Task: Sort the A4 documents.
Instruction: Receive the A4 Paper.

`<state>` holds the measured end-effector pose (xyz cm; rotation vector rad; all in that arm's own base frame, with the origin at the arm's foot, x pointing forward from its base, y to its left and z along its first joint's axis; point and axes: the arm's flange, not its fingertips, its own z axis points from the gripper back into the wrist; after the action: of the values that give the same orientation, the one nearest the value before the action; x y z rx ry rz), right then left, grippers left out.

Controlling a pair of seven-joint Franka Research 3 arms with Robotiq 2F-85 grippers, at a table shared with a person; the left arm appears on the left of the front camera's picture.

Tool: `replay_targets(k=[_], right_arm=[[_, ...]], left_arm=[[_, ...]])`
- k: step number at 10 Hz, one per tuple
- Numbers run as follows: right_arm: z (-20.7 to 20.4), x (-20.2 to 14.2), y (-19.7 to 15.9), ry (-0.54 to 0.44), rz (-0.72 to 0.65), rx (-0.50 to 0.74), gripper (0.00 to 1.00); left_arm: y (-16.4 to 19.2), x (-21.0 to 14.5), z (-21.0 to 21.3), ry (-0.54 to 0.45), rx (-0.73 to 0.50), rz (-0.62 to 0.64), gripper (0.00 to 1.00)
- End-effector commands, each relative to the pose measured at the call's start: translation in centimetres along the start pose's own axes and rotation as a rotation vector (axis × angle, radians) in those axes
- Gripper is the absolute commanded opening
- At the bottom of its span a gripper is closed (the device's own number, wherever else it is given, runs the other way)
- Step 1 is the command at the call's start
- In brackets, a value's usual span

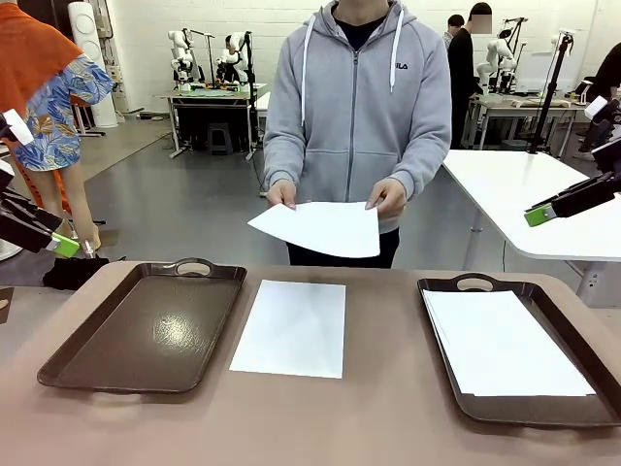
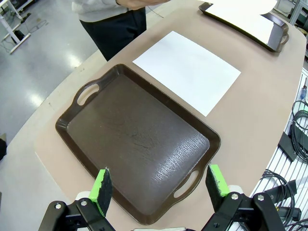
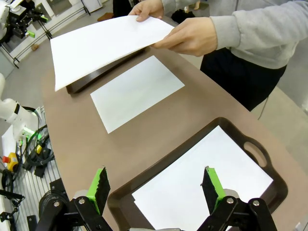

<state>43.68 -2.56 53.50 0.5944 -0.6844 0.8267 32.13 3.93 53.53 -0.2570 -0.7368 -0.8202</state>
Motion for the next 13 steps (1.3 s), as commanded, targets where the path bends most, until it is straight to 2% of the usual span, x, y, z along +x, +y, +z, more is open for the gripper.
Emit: replay_targets(k=[1,13], right_arm=[[0.02,-0.05,0.08,-0.001,0.004,0.0,1.0],[0.02,-0.05,0.08,-0.001,0.004,0.0,1.0]], left_arm=[[0.07,-0.14,-0.06,-0.007,-0.008,0.003,1.0],[0.07,-0.14,-0.06,-0.007,-0.008,0.003,1.0]])
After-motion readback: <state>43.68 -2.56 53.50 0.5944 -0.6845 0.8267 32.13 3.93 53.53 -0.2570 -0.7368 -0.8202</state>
